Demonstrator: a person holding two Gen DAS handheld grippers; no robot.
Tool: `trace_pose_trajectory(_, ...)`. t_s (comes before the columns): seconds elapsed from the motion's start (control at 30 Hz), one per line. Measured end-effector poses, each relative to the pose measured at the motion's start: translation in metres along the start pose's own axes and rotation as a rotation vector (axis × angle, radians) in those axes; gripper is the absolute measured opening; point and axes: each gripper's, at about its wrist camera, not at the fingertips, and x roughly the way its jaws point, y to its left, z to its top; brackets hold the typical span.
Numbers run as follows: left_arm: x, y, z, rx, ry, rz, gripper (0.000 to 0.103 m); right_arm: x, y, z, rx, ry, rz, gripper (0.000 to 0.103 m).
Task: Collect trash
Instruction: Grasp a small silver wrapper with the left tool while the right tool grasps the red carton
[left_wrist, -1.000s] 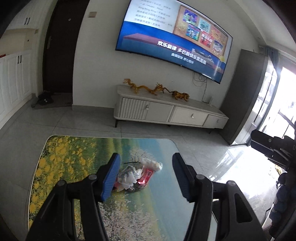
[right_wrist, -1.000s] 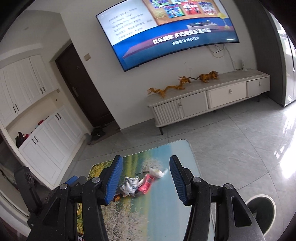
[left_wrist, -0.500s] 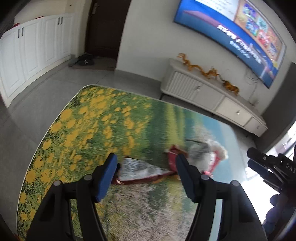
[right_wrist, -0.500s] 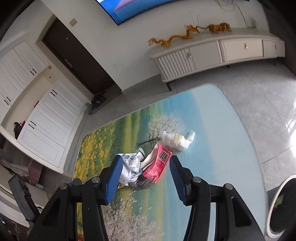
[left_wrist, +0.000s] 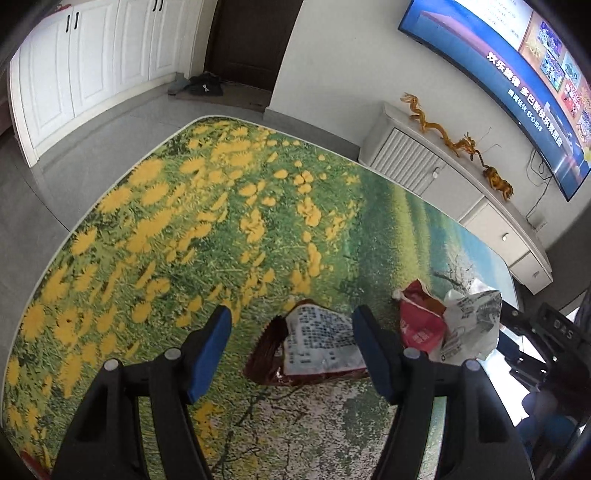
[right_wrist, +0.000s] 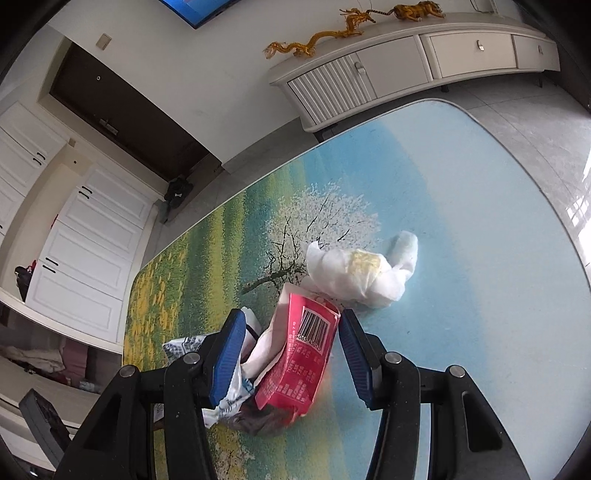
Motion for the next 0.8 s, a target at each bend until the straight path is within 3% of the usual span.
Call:
trace_pose_trajectory(0.1, 0.003, -0.002, -0.003, 0.007, 0.009, -0.008, 0.066, 0.006, -0.001, 0.0, 0.003, 0.006, 0.005, 0.037)
trace_pose_trajectory(0.33, 0.002, -0.005, -0.01, 0.013, 0.003, -0.013, 0.065, -0.002, -0.005, -0.004, 0.009, -0.014, 0.02, 0.029)
trace_pose_trajectory(0.5, -0.002, -0.006, -0.017, 0.012, 0.001, -0.044, 0.051, -0.016, -0.008, -0.013, 0.006, -0.034, 0.029, 0.029)
trace_pose_trajectory(0.63, -0.004, -0.006, -0.022, -0.006, 0.014, -0.106, 0.03, -0.027, -0.013, -0.02, 0.01, -0.051, 0.032, 0.029)
trace_pose_trajectory(0.8, -0.008, -0.003, -0.029, -0.029, 0.017, -0.164, 0.02, -0.041, -0.018, -0.031, -0.002, -0.056, 0.047, 0.029)
